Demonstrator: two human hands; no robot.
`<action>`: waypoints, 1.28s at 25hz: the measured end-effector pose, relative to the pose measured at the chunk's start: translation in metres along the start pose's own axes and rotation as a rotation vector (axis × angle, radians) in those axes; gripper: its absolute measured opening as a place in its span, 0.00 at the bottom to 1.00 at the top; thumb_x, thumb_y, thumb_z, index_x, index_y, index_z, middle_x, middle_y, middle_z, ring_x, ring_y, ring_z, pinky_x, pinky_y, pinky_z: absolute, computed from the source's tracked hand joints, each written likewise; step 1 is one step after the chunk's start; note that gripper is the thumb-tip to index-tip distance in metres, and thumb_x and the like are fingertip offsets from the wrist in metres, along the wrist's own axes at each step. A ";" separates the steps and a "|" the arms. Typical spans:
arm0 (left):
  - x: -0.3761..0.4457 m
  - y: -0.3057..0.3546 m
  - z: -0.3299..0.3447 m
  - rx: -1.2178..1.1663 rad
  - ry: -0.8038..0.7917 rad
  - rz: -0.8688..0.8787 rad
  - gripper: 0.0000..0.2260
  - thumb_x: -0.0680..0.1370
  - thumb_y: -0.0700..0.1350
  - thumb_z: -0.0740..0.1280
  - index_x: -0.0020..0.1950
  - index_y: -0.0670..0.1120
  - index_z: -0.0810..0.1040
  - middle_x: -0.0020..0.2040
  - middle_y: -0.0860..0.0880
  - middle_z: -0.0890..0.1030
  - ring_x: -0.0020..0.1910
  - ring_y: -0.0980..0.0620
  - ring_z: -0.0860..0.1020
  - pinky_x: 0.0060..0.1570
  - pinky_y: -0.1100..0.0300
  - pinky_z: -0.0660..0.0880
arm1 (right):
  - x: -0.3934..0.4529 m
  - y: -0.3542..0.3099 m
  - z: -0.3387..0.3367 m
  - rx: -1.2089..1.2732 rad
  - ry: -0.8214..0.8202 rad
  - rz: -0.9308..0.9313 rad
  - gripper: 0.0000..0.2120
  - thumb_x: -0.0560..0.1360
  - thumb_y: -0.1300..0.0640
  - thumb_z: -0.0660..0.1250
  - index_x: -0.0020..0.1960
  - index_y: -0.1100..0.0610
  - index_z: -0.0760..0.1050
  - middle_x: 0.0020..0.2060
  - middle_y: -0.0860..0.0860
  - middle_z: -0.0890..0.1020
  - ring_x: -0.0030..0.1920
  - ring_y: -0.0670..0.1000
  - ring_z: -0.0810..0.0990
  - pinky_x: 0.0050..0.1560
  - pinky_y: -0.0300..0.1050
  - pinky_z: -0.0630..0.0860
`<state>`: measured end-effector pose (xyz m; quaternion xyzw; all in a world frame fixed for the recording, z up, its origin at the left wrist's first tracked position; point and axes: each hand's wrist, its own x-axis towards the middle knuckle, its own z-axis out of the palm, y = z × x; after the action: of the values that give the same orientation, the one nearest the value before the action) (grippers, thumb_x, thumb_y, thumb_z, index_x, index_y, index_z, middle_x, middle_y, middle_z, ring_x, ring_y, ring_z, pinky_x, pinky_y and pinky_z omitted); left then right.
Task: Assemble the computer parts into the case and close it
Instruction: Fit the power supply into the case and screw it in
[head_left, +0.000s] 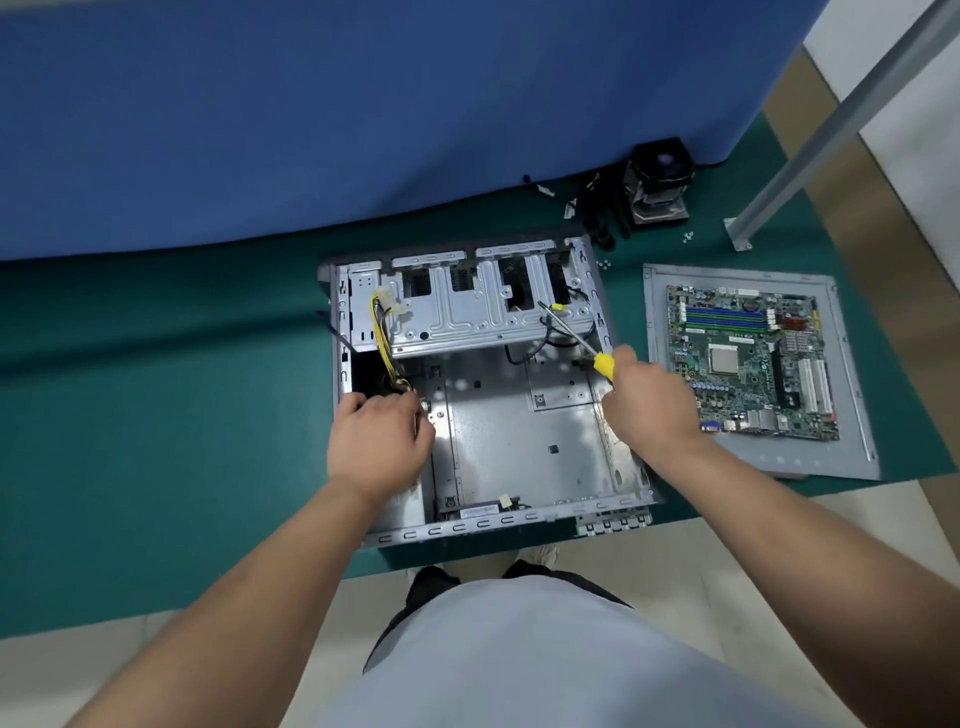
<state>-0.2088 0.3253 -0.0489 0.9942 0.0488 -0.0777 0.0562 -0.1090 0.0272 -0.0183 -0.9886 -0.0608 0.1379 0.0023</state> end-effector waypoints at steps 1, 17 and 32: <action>0.000 -0.001 -0.001 0.000 -0.017 0.006 0.13 0.79 0.55 0.53 0.45 0.54 0.75 0.39 0.55 0.79 0.40 0.54 0.77 0.59 0.53 0.65 | 0.000 -0.001 0.000 -0.001 0.006 0.010 0.11 0.74 0.67 0.62 0.53 0.58 0.65 0.28 0.50 0.66 0.25 0.51 0.65 0.25 0.42 0.58; 0.120 0.044 -0.017 -0.031 -0.298 0.151 0.48 0.78 0.61 0.67 0.78 0.66 0.28 0.81 0.55 0.29 0.80 0.48 0.30 0.78 0.46 0.35 | 0.043 0.091 0.013 0.834 -0.403 0.506 0.07 0.81 0.59 0.62 0.55 0.62 0.72 0.44 0.60 0.77 0.43 0.60 0.80 0.49 0.61 0.83; 0.130 0.039 -0.015 -0.055 -0.400 0.135 0.52 0.76 0.59 0.69 0.75 0.69 0.24 0.75 0.61 0.21 0.76 0.52 0.23 0.76 0.48 0.31 | 0.133 0.069 0.059 0.193 -0.242 0.392 0.22 0.79 0.50 0.69 0.68 0.58 0.68 0.62 0.58 0.78 0.59 0.61 0.80 0.50 0.51 0.75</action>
<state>-0.0750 0.3001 -0.0508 0.9581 -0.0280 -0.2682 0.0969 0.0097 -0.0262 -0.1126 -0.9529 0.1459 0.2583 0.0627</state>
